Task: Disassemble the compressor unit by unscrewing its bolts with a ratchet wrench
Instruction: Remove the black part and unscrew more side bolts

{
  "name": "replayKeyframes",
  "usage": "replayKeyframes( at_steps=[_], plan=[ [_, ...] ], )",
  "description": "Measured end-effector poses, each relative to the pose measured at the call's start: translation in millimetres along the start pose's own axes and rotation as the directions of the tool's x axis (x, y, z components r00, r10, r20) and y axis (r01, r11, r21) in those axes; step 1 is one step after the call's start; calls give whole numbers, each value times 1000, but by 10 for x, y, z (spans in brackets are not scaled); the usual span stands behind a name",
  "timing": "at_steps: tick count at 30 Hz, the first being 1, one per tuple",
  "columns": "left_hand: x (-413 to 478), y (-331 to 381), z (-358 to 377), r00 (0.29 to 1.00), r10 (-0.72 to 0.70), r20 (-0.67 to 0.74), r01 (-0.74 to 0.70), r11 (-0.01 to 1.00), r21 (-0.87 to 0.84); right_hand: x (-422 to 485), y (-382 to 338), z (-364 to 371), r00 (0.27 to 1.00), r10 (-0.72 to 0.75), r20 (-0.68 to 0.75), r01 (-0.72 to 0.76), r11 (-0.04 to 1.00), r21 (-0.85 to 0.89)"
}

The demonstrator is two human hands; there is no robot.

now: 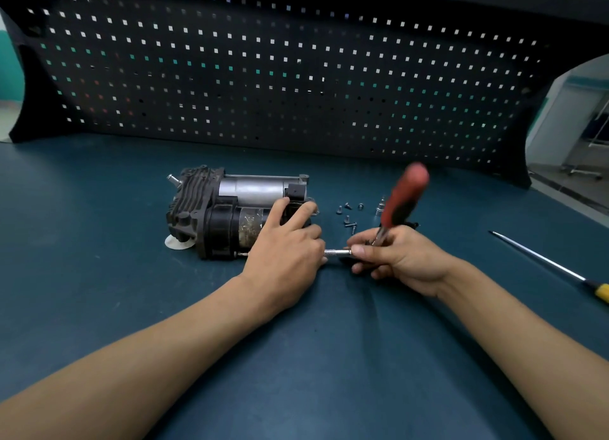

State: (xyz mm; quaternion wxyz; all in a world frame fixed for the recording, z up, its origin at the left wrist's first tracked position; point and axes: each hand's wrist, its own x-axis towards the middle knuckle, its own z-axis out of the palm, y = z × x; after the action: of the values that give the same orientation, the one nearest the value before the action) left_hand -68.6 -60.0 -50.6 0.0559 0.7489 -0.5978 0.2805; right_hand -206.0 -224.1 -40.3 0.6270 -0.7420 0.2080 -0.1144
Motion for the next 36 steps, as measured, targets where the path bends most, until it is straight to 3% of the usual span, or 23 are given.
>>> replayKeyframes(
  at_steps=[6, 16, 26, 36],
  plan=[
    [-3, -3, -2, 1000, -7, 18, 7, 1000, 6, 87, -54, 58, 983, 126, -132, -128, 992, -6],
    [3, -14, 23, 1000, -14, 10, 14, 1000, -13, 41, -41, -83, 987, 161, 7, -161, 983, 86],
    [-17, -21, 22, 1000, 6, 17, -7, 1000, 5, 13, -9, -158, 994, 85, 74, -98, 974, 204],
    [-15, -38, 40, 1000, 29, 10, -29, 999, 29, -21, 18, -100, 1000, -10, -1, 10, 993, 119]
  ],
)
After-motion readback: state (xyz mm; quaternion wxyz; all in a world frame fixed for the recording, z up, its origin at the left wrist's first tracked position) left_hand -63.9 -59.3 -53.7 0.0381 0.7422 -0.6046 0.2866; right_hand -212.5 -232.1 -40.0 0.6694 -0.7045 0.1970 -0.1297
